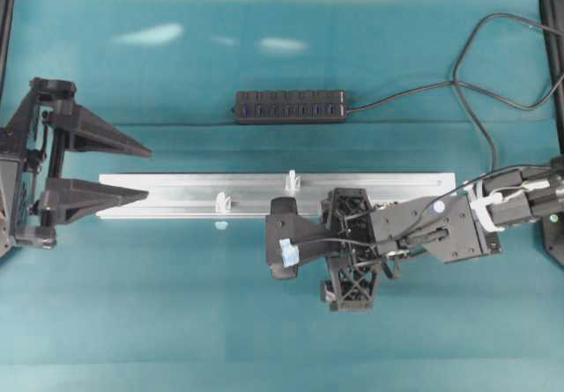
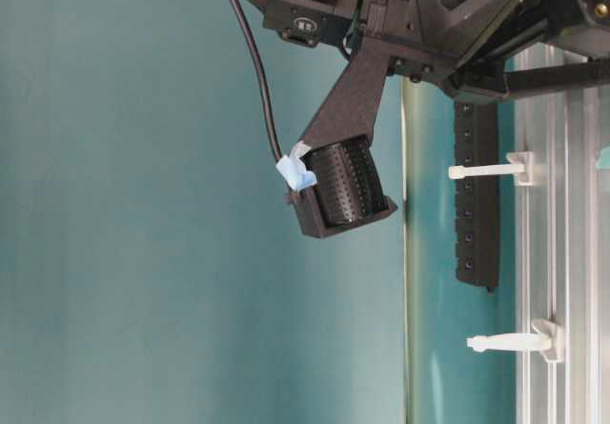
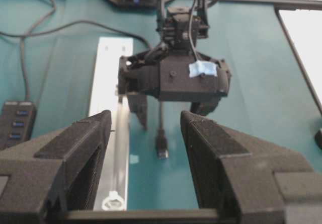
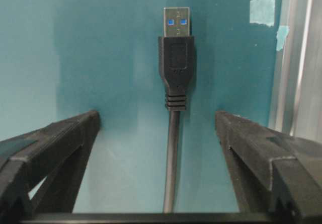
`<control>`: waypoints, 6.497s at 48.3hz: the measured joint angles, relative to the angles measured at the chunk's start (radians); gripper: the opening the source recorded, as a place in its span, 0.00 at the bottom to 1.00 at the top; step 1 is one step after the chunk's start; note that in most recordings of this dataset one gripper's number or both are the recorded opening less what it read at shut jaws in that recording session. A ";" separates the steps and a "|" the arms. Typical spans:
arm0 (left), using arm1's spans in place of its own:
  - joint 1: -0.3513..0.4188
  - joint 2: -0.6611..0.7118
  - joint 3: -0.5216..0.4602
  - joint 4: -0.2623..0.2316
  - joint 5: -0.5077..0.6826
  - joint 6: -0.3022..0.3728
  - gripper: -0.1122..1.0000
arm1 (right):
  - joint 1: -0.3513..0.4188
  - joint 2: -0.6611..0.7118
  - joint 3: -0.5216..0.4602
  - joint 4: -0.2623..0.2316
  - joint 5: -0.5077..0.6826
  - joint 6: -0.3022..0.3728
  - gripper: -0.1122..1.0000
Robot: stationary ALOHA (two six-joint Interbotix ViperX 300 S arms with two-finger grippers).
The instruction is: Pass the USB cable through three rings with both arms.
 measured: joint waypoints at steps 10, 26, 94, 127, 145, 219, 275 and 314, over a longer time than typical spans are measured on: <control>0.000 0.000 0.000 0.000 0.000 0.000 0.65 | 0.000 0.002 0.003 0.000 -0.002 0.000 0.61; 0.000 0.000 0.000 0.002 0.000 0.000 0.65 | 0.005 0.002 0.003 0.002 -0.006 0.000 0.14; 0.005 -0.003 0.000 0.000 0.000 0.000 0.65 | -0.026 -0.230 -0.025 -0.077 0.293 0.000 0.02; 0.006 -0.034 -0.002 0.000 0.017 -0.002 0.65 | -0.100 -0.448 0.086 -0.212 0.502 0.000 0.02; 0.017 -0.041 -0.002 0.002 0.018 -0.002 0.65 | -0.115 -0.646 0.295 -0.216 0.474 0.002 0.02; 0.117 0.161 -0.094 0.003 0.018 0.011 0.64 | -0.123 -0.489 0.465 -0.209 0.029 0.092 0.02; 0.123 0.187 -0.106 0.003 0.017 0.011 0.64 | -0.086 -0.420 0.382 -0.216 -0.012 0.092 0.02; 0.123 0.206 -0.117 0.005 0.020 0.011 0.64 | -0.086 -0.370 0.356 -0.222 -0.035 0.095 0.02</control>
